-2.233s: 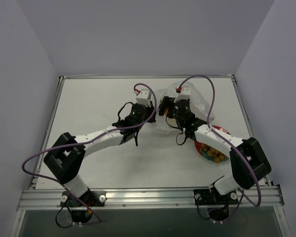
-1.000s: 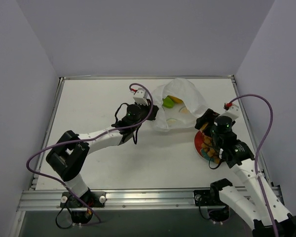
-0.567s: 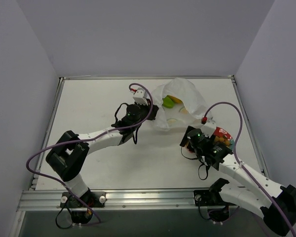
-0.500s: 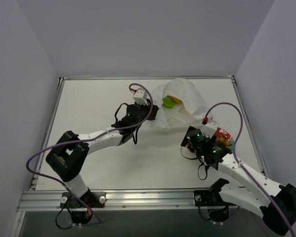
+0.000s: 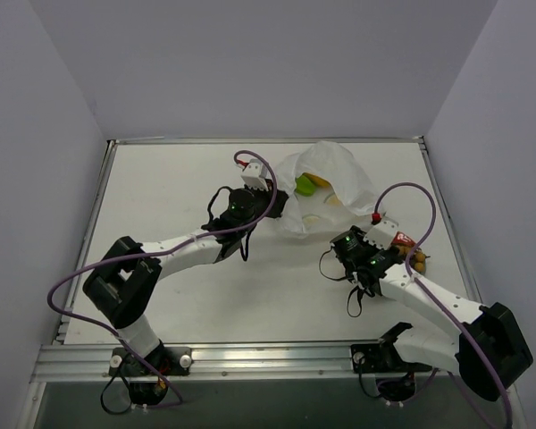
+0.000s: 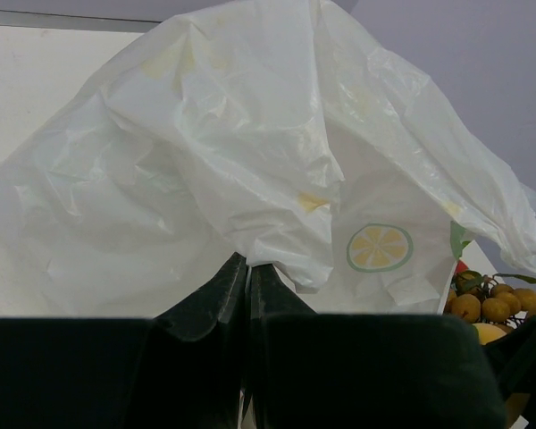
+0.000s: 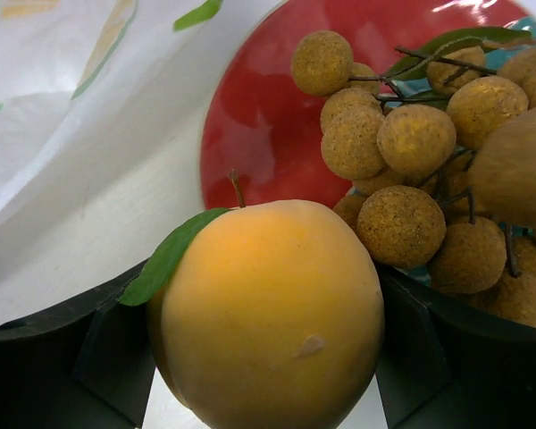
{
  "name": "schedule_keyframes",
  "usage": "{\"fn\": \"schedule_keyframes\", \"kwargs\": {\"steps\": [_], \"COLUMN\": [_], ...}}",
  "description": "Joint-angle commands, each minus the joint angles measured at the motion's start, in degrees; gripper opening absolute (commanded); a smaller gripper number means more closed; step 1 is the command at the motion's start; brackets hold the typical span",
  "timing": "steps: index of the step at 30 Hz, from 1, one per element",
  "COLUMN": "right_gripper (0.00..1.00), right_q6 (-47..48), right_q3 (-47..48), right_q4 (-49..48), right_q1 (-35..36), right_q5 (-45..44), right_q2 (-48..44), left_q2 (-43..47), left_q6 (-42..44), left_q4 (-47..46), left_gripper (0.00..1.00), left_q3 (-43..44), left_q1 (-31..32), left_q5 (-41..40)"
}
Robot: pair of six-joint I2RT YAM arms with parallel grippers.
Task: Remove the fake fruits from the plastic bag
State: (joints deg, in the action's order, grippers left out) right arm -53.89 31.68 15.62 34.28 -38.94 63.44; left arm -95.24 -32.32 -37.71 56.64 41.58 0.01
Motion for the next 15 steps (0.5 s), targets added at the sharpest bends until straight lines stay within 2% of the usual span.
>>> {"fn": "schedule_keyframes", "kwargs": {"steps": [1,4,8,9,10,11,12,15], "right_gripper": [0.33,0.37,0.5,0.6,0.66,0.68,0.77,0.85], "right_q6": [-2.62,-3.5,-4.56,-4.56,-4.47,-4.3,-4.21,-3.42], "right_q3": [1.36,1.98,2.86,3.03,3.3,3.47,3.47,3.12], "right_q4": [0.99,0.99,0.99,0.99,0.99,0.99,1.08,0.99], "right_q1": [-1.06,-1.59,-1.68,-1.76,-1.68,-1.59,-1.5,-0.98], "right_q5": [-8.17,-8.7,-9.05,-9.05,-9.05,-8.96,-8.88,-8.0], "right_q2": [1.16,3.53,7.74,8.36,8.63,8.89,8.63,5.83], "left_q2": [0.32,0.32,0.49,0.5,0.58,0.76,0.76,0.93], "left_q6": [-1.08,-1.17,-1.17,-1.17,-1.08,-1.08,-1.08,-1.0], "left_q4": [-3.77,-3.95,-4.03,-4.03,-4.03,-4.03,-4.12,-3.95], "left_gripper": [0.02,0.02,0.02,0.02,0.02,0.02,0.02,0.02], "left_q3": [1.72,1.54,1.45,1.37,1.28,1.28,1.19,1.28], "left_q1": [-0.27,-0.27,-0.19,-0.19,-0.19,-0.19,-0.19,-0.1], "left_q5": [1.66,1.66,1.57,1.57,1.57,1.57,1.57,1.57]}}
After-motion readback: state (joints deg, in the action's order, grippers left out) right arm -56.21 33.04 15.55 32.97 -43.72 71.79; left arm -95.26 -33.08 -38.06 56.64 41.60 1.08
